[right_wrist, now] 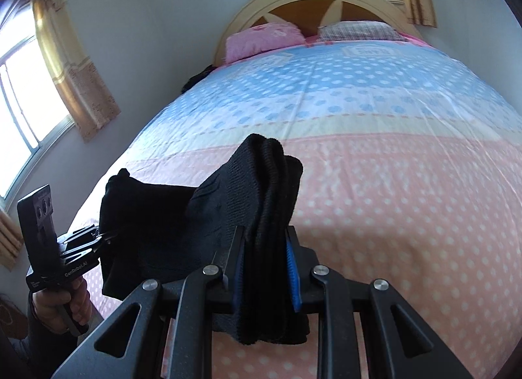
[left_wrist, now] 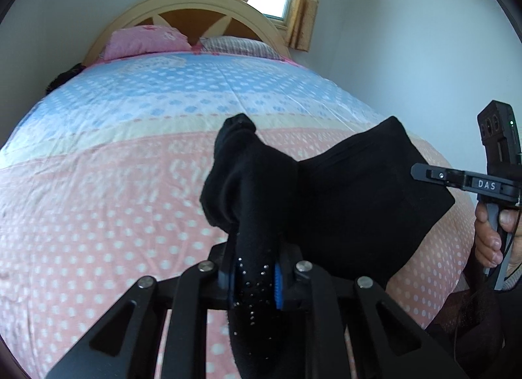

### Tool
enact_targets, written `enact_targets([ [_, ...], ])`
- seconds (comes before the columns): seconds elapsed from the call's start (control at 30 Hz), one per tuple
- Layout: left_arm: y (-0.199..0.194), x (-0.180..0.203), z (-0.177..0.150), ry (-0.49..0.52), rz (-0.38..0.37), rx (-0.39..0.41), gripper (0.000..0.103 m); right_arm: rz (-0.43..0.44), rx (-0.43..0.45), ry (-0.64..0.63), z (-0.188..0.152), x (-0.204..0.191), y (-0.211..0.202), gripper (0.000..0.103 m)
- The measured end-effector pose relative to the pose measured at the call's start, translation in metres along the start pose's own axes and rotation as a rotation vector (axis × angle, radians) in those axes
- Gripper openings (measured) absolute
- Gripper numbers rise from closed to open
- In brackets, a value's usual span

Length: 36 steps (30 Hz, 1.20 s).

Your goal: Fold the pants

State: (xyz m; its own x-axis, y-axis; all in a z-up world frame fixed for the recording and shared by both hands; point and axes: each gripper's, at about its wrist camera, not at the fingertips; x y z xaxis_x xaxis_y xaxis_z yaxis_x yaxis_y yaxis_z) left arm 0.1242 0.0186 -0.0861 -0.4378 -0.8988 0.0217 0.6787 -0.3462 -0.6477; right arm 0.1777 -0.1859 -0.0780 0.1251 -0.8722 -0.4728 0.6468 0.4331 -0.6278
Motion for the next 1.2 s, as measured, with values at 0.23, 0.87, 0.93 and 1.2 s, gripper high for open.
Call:
enact_targets([
  [0.23, -0.034, -0.040, -0.015, -0.063, 0.137, 0.016, 0.017, 0.098, -0.053, -0.090, 0.012, -0.057, 0.050, 0.023],
  [0.87, -0.074, -0.113, -0.059, -0.230, 0.319, 0.009, 0.017, 0.241, -0.157, -0.133, 0.017, -0.151, 0.145, 0.023],
  [0.93, -0.075, -0.117, -0.062, -0.242, 0.330, 0.007, 0.017, 0.251, -0.167, -0.136, 0.015, -0.157, 0.152, 0.023],
  [1.2, -0.068, -0.138, -0.077, -0.301, 0.358, -0.022, 0.017, 0.260, -0.216, -0.142, 0.008, -0.169, 0.182, 0.023],
])
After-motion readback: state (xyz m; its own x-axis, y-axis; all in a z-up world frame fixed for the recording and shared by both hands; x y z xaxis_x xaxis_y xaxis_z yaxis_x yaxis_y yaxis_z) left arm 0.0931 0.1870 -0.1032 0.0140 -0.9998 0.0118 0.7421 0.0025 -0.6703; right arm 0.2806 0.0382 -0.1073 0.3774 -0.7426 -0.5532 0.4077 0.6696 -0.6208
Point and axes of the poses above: each gripper's, at about its wrist camera, not at the fingertips, and y roughly the way its jaws point, x to its right, z to its top, and after that the axes turned 12 degrees about y, right-handed
